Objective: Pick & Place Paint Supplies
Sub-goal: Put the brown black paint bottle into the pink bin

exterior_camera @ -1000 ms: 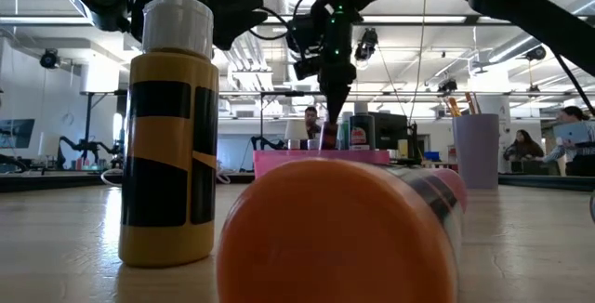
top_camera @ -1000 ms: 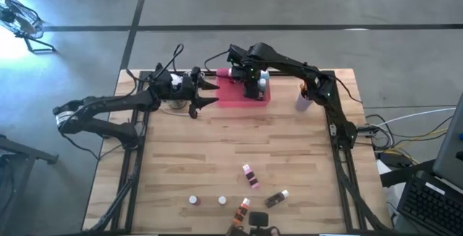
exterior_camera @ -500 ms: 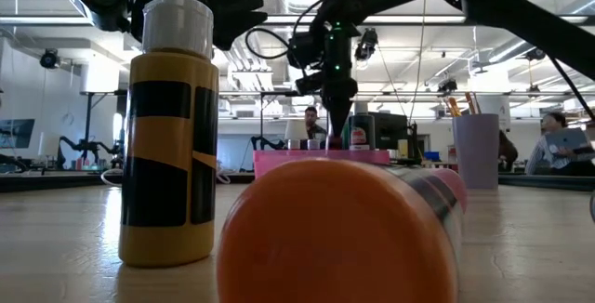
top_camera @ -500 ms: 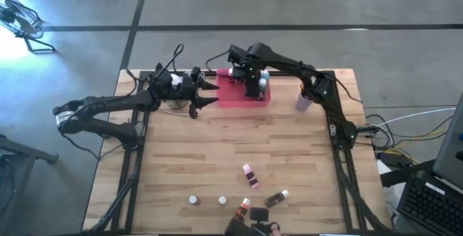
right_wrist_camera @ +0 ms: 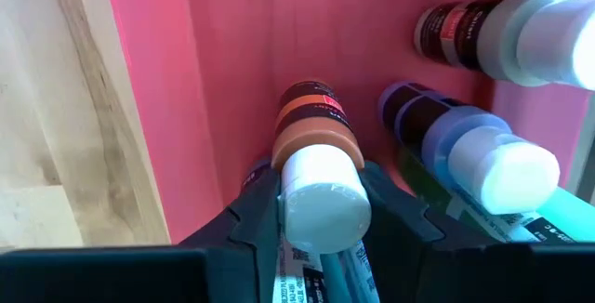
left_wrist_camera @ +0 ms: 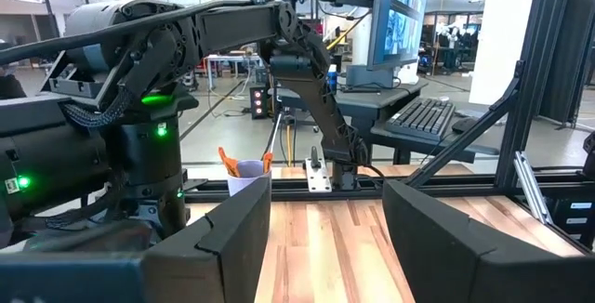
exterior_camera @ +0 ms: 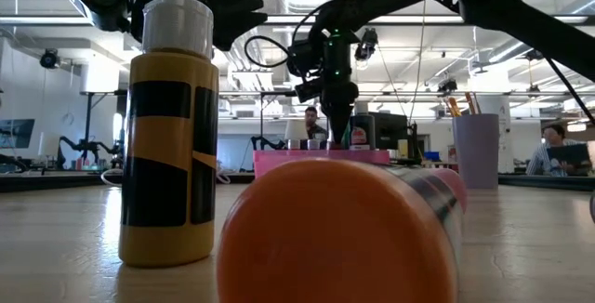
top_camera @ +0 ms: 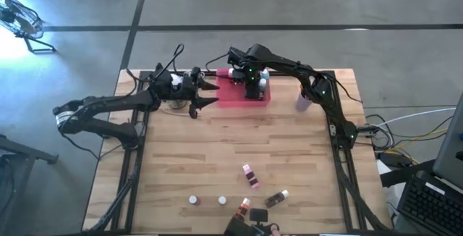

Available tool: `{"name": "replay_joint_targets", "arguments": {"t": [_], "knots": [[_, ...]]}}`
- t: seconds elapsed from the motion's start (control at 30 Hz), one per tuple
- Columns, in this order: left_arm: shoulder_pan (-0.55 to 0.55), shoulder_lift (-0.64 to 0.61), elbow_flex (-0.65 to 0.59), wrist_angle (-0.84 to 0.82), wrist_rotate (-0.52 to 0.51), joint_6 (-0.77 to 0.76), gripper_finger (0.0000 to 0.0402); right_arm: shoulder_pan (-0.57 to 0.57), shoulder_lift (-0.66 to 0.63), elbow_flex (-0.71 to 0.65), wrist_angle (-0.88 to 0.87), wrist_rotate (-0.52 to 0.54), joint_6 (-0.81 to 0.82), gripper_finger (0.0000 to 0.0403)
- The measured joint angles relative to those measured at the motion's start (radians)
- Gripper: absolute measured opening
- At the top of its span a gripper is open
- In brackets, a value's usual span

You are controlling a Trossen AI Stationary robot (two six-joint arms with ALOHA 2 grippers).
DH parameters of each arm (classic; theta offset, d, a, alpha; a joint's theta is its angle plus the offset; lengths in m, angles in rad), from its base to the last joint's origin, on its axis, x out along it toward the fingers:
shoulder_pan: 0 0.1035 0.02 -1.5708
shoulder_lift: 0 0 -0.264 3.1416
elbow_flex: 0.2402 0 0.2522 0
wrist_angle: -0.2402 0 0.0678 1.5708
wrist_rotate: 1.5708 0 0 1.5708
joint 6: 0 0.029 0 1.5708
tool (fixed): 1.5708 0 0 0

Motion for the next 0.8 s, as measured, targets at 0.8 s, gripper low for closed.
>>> {"name": "replay_joint_targets", "arguments": {"t": [0.8], "knots": [[0.0,0.0,0.0,-0.002,0.0,-0.001,0.0213,0.001,-0.002,-0.038,0.01,0.068,0.005,0.021]]}}
